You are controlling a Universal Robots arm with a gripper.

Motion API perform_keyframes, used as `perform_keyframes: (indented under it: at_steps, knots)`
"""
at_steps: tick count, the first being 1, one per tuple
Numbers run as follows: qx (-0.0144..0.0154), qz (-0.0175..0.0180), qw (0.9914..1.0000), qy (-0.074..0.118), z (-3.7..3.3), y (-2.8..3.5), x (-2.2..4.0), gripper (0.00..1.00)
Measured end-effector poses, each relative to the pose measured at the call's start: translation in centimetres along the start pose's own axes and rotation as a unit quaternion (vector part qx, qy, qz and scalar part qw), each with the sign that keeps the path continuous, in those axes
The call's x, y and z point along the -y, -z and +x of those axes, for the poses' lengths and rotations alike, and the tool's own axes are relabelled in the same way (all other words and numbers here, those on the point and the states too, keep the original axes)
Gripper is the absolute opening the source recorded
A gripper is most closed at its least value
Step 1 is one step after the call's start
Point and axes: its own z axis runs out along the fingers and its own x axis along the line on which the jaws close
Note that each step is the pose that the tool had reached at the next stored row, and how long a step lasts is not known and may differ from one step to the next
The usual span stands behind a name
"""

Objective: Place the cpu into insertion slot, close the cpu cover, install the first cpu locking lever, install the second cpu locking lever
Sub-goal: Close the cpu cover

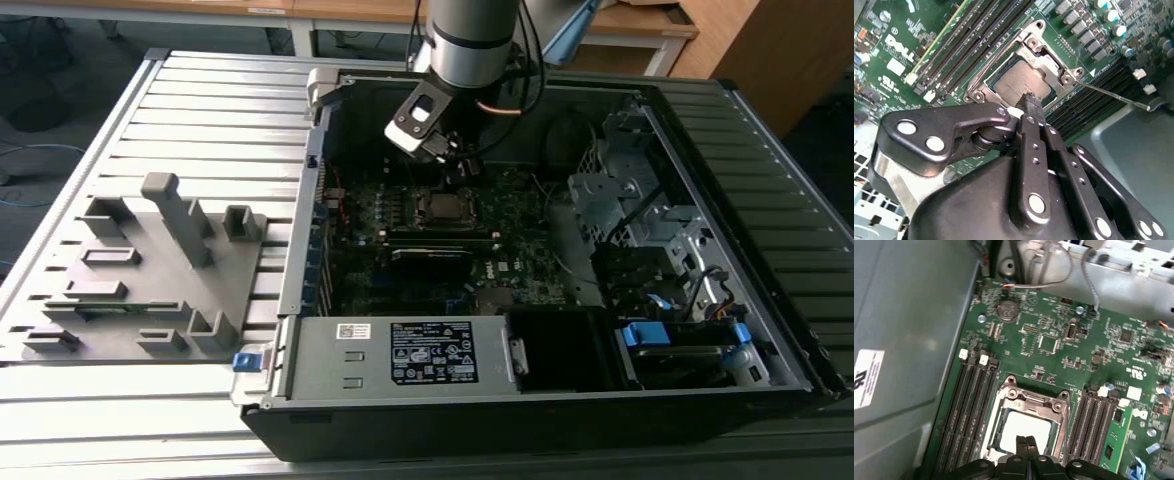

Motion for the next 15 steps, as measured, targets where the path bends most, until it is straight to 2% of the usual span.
perform_keyframes:
  at_steps: [7,11,15]
  knots:
    - [0.0000,0.0002,0.99999,0.004,0.00,0.00,0.00,0.11]
    - [-0.0007,0.0008,0.99967,0.026,0.00,0.00,0.00,0.11]
    - [-0.0017,0.0018,0.99843,0.056,0.00,-0.01,0.00,0.11]
